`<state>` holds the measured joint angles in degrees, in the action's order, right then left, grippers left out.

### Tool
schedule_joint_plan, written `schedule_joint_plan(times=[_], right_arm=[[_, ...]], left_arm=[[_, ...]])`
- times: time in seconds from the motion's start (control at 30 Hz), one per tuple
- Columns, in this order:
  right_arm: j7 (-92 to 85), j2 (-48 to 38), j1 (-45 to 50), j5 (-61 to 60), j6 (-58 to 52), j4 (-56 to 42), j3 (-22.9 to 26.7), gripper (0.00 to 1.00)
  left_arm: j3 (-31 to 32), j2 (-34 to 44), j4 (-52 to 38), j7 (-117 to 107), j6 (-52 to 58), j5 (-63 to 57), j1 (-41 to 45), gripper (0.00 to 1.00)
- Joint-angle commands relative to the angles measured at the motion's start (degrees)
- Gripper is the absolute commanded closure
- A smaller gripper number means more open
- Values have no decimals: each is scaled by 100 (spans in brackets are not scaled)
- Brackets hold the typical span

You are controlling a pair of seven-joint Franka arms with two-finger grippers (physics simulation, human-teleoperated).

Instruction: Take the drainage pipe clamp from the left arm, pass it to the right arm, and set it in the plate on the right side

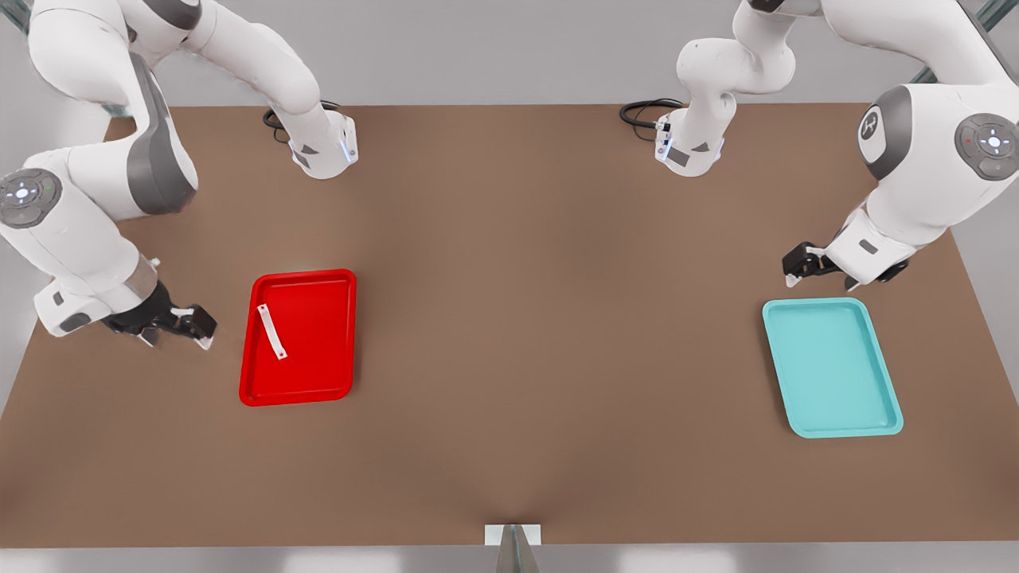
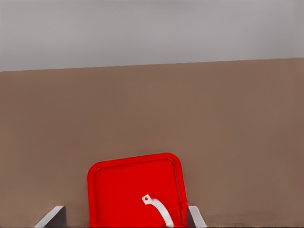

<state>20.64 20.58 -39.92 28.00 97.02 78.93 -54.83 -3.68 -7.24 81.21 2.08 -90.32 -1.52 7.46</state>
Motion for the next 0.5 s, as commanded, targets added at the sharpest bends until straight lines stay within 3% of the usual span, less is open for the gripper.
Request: schedule_joint_plan(times=[0.0, 0.03, 0.13, 0.47], right_arm=[[-2353, -1354, 3020, -2271, -1264, 122, 4009, 0], [-2670, -1584, 4941, -2817, -1230, 465, 6291, 0], [-2662, -1233, 4449, -2783, -1291, 27, 5861, 0], [-2090, -1100, 4555, -2818, -1273, -141, 5729, 0]], left_arm=[[-1, 12, -8, 3, 50, -6, 1, 0], [-1, 20, -8, 3, 50, -6, 1, 0], [-1, 12, -8, -6, 59, -6, 10, 0], [-1, -15, -8, 20, 59, -6, 159, 0]])
